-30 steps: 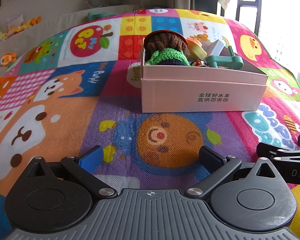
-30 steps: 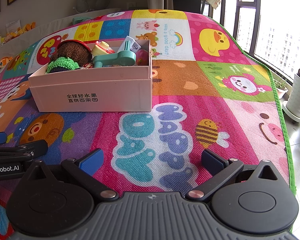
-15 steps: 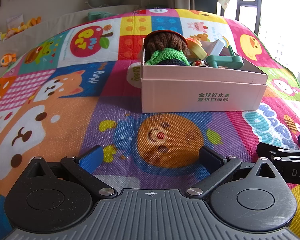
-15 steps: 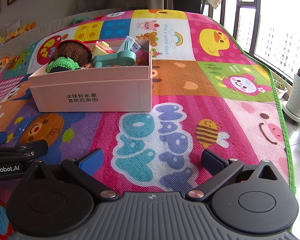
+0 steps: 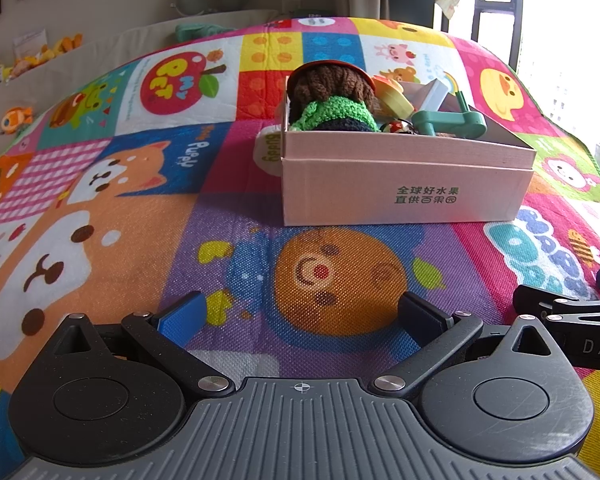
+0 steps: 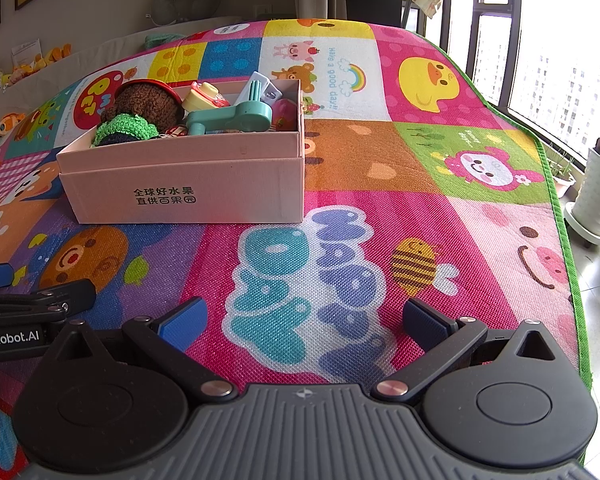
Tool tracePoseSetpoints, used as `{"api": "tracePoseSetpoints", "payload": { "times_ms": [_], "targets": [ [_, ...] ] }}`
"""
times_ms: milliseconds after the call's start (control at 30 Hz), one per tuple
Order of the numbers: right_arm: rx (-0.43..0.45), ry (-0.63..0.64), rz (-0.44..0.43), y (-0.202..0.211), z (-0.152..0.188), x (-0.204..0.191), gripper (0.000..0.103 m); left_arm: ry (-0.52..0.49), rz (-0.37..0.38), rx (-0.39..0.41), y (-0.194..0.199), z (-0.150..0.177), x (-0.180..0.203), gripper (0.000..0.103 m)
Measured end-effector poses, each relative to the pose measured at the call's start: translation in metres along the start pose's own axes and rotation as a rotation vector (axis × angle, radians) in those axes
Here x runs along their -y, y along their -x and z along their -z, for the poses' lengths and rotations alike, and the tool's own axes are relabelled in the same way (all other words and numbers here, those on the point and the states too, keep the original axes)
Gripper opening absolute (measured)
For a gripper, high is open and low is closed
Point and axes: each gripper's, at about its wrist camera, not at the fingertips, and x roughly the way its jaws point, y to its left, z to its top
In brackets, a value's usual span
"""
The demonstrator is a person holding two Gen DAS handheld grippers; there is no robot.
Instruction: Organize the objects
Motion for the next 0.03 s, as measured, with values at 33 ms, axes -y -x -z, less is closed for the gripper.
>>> {"api": "tracePoseSetpoints", "payload": {
  "times_ms": [33],
  "targets": [
    [0.0,0.0,0.0,0.0002,0.0001,-0.0015,0.103,0.0,0.0,0.0,0.0001,0.0,0.0001,0.103]
  ]
}}
